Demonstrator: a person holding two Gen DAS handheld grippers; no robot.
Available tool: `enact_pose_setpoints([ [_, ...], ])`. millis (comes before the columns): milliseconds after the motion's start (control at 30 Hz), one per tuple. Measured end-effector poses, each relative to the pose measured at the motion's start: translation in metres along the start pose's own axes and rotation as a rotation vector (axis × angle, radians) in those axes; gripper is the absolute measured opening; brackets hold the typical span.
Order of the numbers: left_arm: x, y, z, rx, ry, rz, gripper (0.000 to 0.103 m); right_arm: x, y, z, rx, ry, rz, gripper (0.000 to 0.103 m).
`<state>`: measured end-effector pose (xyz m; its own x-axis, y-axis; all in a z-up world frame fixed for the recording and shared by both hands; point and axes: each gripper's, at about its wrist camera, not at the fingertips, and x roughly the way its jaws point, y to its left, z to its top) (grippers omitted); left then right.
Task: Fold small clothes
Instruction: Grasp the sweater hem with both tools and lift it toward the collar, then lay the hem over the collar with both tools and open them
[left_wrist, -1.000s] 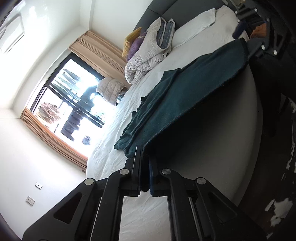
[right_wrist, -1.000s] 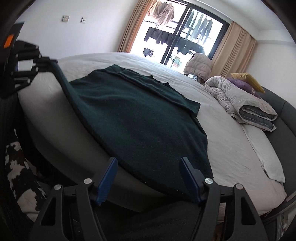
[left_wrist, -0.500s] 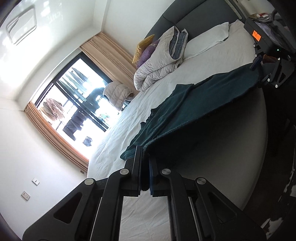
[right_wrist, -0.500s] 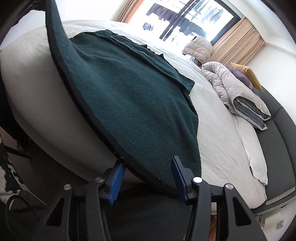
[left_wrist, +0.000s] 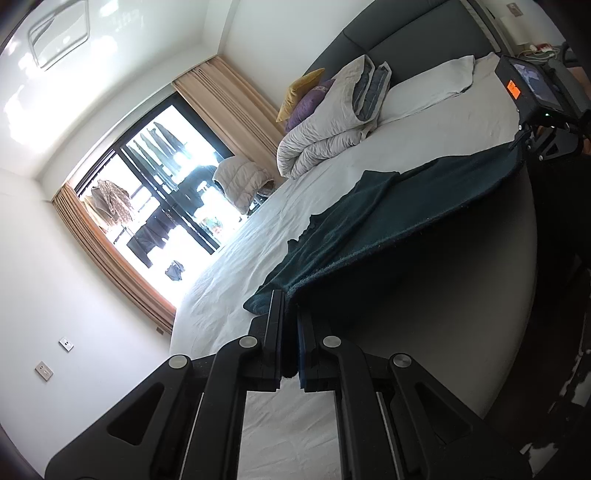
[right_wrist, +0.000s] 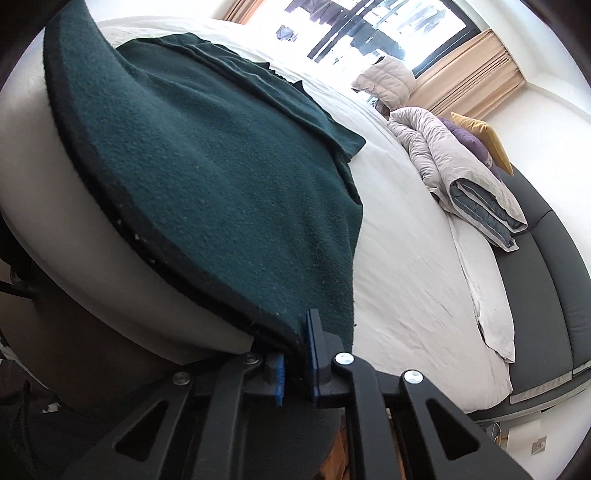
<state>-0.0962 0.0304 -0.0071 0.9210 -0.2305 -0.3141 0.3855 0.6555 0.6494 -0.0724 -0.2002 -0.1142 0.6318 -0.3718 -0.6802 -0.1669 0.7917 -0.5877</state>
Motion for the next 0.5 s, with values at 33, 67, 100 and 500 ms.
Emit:
enact_pose_setpoints([
  [33,-0.001,-0.001,-0.001,0.0,0.003,-0.002,0.005,0.0,-0.002,0.0,0.003,-0.001,0.001,0.009],
  [67,-0.001,-0.002,-0.002,-0.001,0.006,-0.004,0.005,0.0,-0.003,-0.001,0.006,-0.002,0.0,0.008],
  [100,-0.002,-0.004,-0.005,-0.002,0.009,-0.005,0.005,0.001,-0.004,-0.001,0.007,-0.002,-0.004,0.008],
  [500,-0.009,-0.018,-0.03,-0.028,0.068,-0.034,0.005,-0.005,-0.02,0.001,0.037,-0.072,-0.056,0.004],
])
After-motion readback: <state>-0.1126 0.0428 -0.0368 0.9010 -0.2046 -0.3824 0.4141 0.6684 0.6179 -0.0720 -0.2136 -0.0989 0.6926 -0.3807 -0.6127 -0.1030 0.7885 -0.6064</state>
